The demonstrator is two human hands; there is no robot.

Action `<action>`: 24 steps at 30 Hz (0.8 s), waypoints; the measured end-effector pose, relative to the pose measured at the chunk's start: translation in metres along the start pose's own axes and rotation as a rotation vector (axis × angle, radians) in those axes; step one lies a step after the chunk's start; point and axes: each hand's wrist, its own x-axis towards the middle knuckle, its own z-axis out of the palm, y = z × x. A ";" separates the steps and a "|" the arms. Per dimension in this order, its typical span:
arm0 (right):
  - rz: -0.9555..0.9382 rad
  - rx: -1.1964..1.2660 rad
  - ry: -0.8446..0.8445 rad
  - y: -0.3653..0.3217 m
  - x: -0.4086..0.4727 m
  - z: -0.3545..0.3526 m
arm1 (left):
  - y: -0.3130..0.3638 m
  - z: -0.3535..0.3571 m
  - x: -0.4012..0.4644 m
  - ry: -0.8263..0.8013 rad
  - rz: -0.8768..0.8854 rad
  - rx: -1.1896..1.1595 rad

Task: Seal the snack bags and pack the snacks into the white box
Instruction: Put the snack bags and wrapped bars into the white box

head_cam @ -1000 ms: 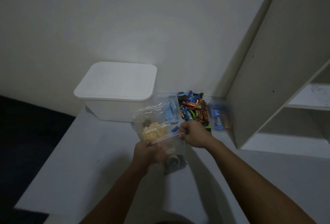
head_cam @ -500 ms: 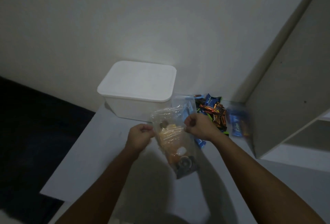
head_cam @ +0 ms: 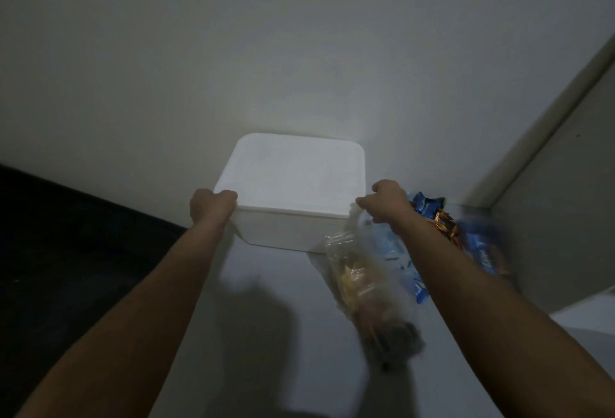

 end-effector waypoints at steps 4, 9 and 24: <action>0.165 0.106 -0.019 -0.017 0.007 0.012 | 0.004 -0.008 0.034 -0.130 -0.104 -0.082; 0.246 0.154 0.051 -0.030 0.008 0.017 | 0.006 -0.015 0.062 -0.171 -0.129 -0.073; 0.258 0.636 0.205 -0.074 -0.006 0.002 | 0.061 -0.037 0.088 -0.300 -0.064 -0.318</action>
